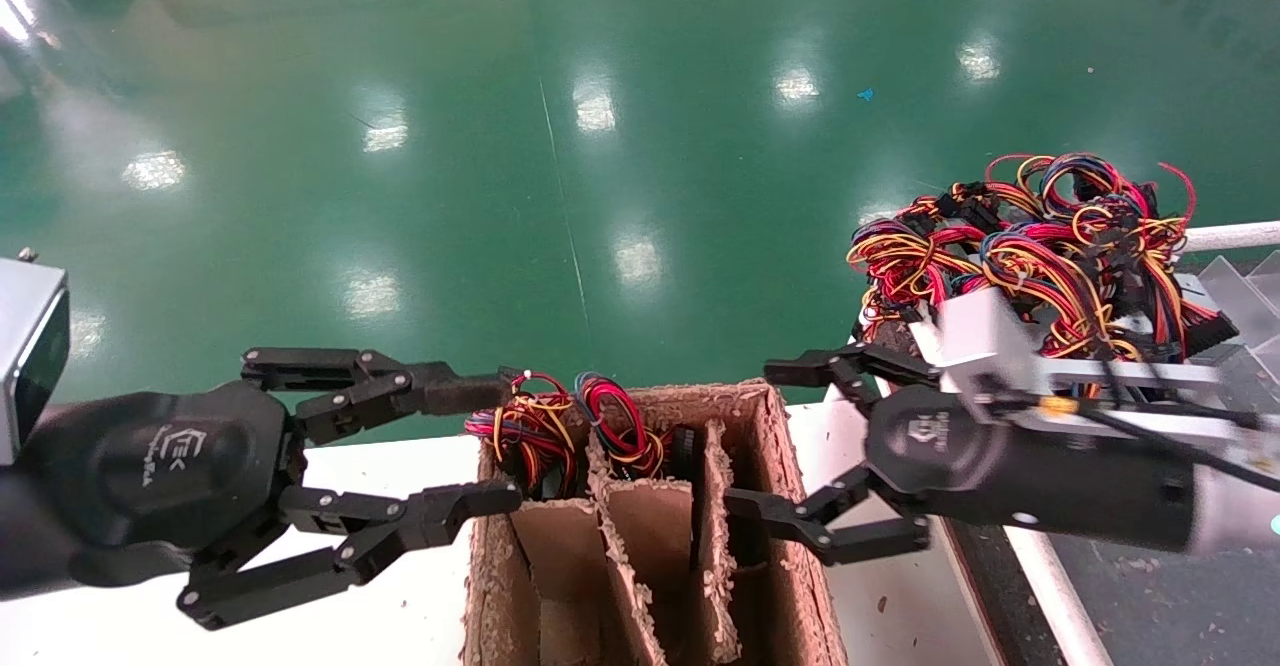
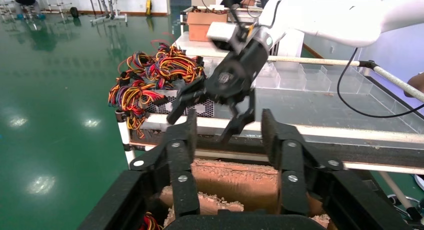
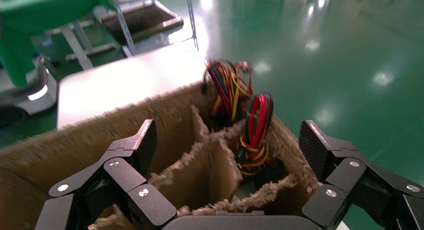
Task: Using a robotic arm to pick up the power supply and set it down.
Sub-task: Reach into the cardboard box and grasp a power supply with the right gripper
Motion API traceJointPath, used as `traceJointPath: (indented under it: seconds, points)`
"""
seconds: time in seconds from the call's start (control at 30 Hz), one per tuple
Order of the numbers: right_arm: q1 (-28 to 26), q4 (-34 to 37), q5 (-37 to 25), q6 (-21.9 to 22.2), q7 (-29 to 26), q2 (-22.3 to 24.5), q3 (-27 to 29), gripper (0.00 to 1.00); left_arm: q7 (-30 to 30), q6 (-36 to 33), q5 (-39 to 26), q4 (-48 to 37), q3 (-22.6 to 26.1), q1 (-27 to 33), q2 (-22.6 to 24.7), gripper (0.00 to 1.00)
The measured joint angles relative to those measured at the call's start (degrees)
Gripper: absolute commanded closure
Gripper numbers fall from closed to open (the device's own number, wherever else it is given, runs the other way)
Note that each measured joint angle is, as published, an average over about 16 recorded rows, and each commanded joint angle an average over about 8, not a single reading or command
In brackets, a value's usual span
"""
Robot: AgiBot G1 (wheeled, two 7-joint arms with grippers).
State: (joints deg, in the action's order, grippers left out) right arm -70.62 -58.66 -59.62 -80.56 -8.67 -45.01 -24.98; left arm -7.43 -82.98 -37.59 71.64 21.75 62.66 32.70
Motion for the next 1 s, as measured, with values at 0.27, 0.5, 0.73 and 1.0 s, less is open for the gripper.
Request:
traceJointPath:
  seconds: [0.27,0.5,0.73,1.0]
  points:
    - [-5.5,8.7,-7.4,1.0,3.4,-7.3,-4.3,0.0,0.0,0.0,0.0,0.0,0.0,0.0,0.0,0.0]
    - [-8.8,17.4,-10.7,2.7,8.2,-13.5,-6.2,0.32,0.0,0.0,0.0,0.0,0.0,0.0,0.0,0.0]
    - [-10.8,25.2,-11.7,4.1,13.4,-18.5,-6.7,1.0,0.0,0.0,0.0,0.0,0.0,0.0,0.0,0.0]
    - [-12.3,31.7,-11.6,4.2,18.4,-21.8,-6.7,1.0,0.0,0.0,0.0,0.0,0.0,0.0,0.0,0.0]
